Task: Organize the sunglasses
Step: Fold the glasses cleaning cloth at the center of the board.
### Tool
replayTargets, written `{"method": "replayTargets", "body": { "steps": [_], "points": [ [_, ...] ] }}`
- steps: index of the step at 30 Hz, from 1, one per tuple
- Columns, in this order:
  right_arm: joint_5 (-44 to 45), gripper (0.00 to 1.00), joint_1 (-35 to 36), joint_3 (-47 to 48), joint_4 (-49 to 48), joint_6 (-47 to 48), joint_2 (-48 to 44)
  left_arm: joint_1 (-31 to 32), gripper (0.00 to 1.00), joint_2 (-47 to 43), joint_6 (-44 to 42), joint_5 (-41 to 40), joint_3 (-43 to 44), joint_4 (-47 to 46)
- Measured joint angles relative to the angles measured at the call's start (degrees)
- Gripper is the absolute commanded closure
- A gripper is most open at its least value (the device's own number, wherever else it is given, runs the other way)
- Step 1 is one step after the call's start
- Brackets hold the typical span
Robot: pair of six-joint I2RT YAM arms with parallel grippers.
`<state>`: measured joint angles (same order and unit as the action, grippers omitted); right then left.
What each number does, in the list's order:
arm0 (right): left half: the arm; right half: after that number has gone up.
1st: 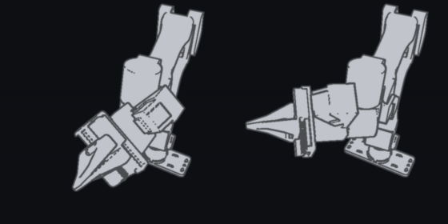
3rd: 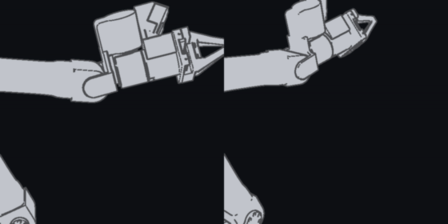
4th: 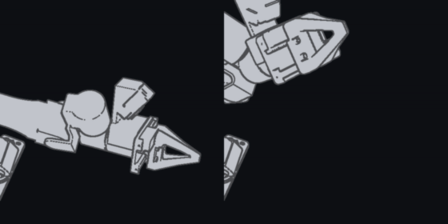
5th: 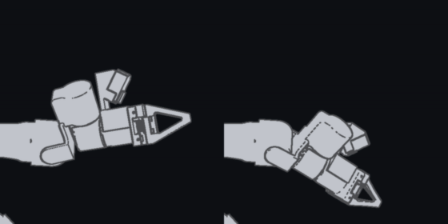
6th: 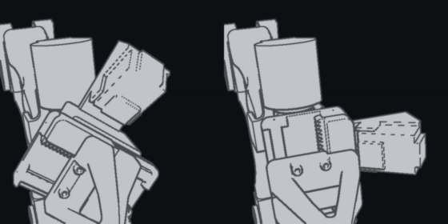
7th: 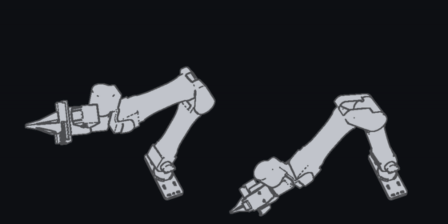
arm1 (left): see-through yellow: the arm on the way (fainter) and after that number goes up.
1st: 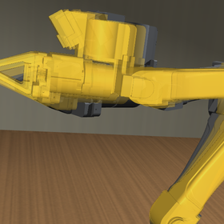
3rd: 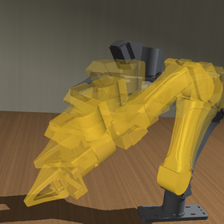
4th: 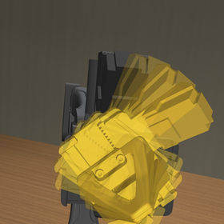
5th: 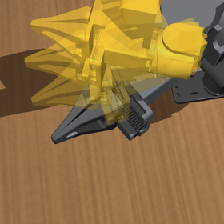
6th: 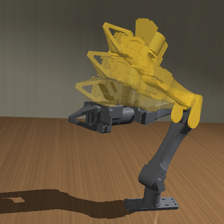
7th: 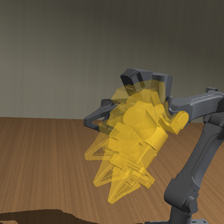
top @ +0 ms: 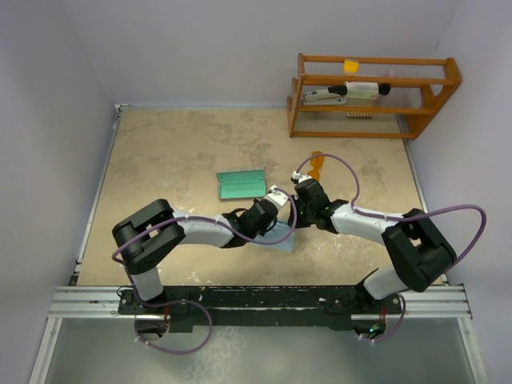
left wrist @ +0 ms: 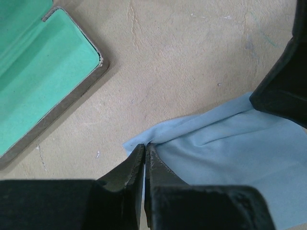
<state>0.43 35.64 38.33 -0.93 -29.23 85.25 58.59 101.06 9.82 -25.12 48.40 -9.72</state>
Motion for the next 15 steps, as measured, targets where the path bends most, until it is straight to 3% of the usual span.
{"method": "replayTargets", "body": {
  "steps": [15],
  "points": [
    [0.7,1.00,0.0,1.0,2.1,1.0,-0.8,0.0,1.00,-1.2,0.0,-1.7,0.1,1.3]
  ]
}}
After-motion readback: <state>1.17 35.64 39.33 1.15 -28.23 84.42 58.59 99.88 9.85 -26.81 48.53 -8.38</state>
